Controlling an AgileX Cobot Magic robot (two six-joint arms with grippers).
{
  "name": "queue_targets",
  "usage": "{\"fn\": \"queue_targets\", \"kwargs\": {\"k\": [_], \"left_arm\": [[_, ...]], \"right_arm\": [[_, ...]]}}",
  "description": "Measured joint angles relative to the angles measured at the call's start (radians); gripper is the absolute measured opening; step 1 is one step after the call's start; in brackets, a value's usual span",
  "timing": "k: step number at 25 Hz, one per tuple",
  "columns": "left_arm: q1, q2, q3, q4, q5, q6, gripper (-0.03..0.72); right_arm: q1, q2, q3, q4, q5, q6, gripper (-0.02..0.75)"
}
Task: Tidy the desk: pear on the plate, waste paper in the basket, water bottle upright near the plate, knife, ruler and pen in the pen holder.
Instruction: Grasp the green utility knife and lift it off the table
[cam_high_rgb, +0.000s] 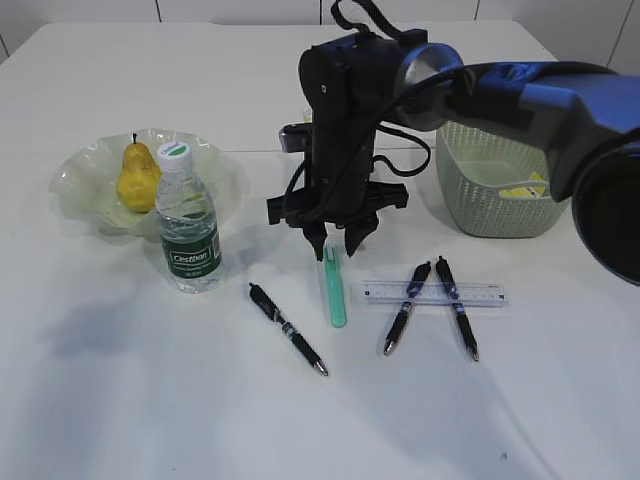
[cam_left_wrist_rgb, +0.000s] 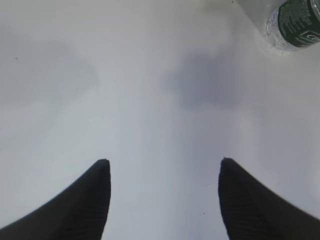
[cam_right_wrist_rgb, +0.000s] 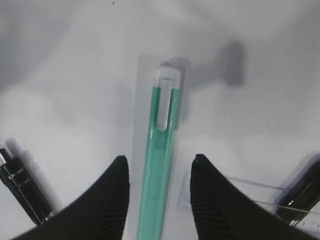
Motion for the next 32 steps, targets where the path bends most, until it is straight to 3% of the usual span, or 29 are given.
{"fn": "queue_targets", "kwargs": {"k": [32], "left_arm": [[0.0,0.0,0.0,0.0,-0.027,0.0,0.474]], "right_arm": [[0.0,0.061,-0.002,0.009,-0.005,0.047,0.307]]}}
